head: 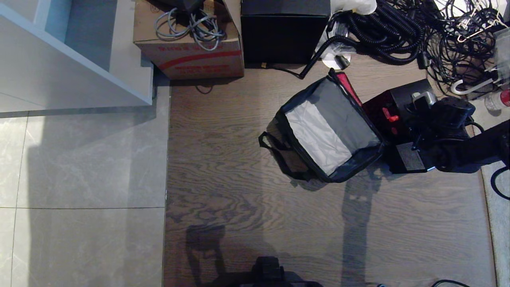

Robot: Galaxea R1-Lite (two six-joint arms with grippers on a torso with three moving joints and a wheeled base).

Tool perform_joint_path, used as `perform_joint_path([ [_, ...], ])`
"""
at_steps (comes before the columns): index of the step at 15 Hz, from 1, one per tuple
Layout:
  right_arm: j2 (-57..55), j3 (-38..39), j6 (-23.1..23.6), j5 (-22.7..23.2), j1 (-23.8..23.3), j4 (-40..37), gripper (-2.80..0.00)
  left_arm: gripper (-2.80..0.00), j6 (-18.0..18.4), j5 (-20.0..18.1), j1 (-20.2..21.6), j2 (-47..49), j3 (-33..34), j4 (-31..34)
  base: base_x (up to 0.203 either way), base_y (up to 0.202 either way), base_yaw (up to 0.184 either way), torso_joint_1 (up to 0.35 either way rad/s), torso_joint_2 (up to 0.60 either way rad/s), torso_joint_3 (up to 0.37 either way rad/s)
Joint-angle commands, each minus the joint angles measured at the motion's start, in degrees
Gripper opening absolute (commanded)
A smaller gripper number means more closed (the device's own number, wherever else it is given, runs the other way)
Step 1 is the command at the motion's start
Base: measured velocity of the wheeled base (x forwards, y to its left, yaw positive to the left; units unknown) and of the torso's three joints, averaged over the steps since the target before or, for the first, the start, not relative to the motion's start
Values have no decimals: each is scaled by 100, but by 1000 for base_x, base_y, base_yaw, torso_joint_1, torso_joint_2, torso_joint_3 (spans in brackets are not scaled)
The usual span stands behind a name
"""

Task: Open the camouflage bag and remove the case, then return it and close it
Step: Grip the handle again

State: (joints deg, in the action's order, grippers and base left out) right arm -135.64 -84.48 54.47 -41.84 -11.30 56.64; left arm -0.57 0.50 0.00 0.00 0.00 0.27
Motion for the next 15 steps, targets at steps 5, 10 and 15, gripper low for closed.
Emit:
perform_joint_path([
  [5, 269, 92, -51, -9, 57, 119, -280, -280, -4, 3, 0, 0, 0, 0, 0, 0, 0, 0, 0, 0],
  [10, 1362, 296, -9, 53, 91, -172, -280, -280, -4, 3, 0, 0, 0, 0, 0, 0, 0, 0, 0, 0],
  [15, 2896, 628, -8, 179, 94, -1086, -280, -280, -4, 3, 0, 0, 0, 0, 0, 0, 0, 0, 0, 0],
])
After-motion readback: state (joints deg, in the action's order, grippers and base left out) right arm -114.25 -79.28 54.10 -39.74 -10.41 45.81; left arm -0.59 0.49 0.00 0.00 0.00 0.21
